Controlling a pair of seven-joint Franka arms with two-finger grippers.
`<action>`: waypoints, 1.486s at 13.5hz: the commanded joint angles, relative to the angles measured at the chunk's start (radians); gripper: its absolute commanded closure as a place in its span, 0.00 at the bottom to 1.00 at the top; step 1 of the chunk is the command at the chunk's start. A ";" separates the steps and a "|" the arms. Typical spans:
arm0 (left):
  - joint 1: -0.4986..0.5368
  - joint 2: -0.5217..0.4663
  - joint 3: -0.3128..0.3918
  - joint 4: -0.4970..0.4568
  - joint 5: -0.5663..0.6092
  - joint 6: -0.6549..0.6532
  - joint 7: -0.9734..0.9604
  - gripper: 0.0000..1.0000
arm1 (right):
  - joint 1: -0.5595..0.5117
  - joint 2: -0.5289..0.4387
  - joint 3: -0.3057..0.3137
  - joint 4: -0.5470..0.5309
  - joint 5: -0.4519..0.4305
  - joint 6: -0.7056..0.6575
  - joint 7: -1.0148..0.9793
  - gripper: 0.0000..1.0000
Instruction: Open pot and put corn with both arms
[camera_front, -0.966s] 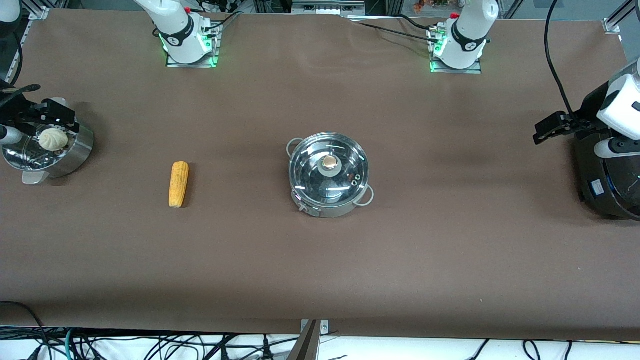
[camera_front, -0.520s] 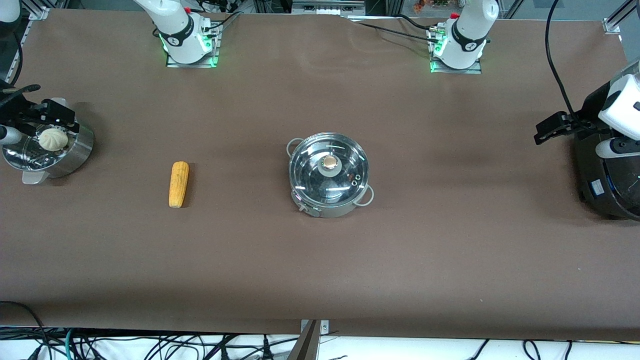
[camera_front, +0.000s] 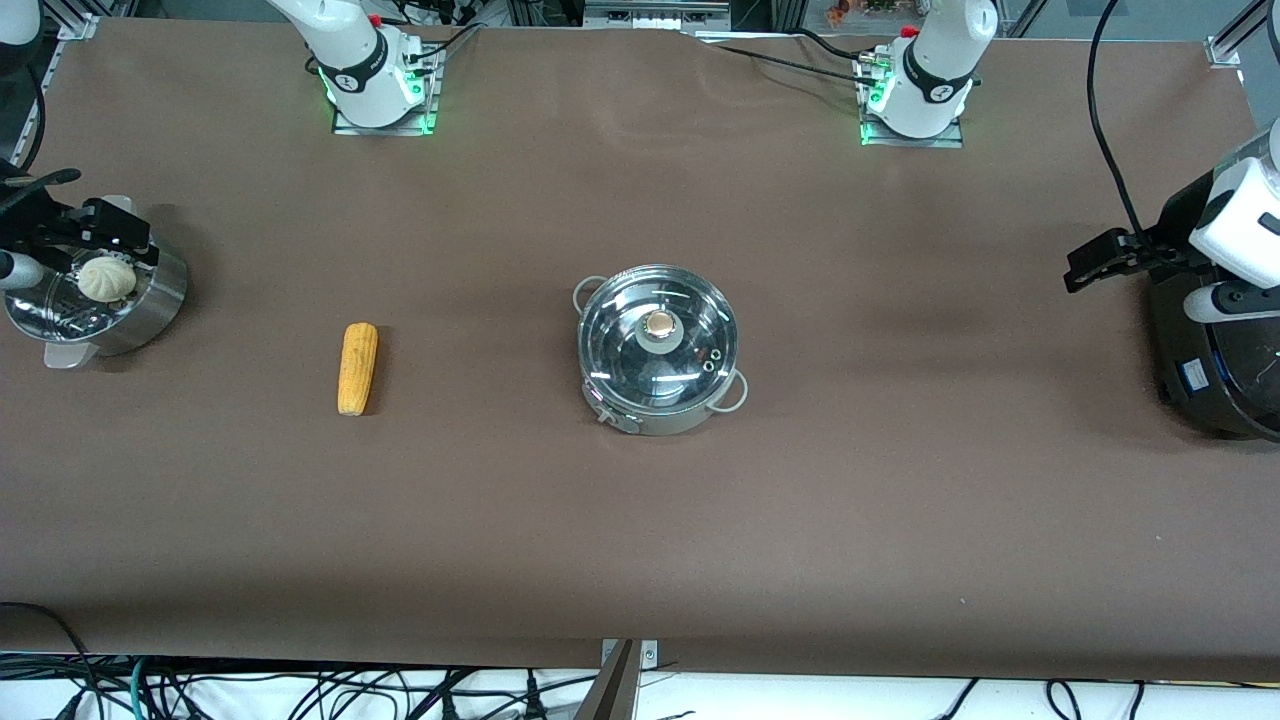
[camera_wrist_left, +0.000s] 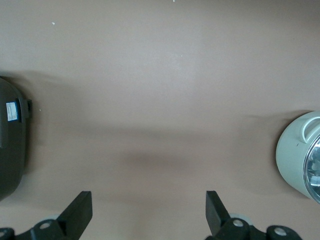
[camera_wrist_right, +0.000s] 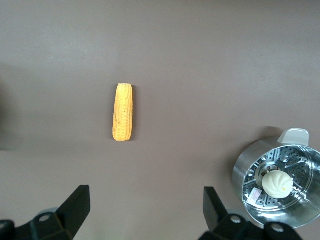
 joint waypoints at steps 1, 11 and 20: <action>-0.005 0.015 -0.002 0.019 0.008 -0.013 0.015 0.00 | -0.010 0.001 0.010 0.011 0.001 -0.005 -0.002 0.00; -0.001 0.015 -0.004 0.019 0.019 -0.082 0.005 0.00 | -0.004 0.003 0.016 0.011 0.001 -0.025 0.012 0.00; 0.005 -0.014 -0.004 0.001 -0.028 -0.085 0.007 0.00 | 0.035 0.027 0.017 0.009 0.000 -0.025 0.010 0.00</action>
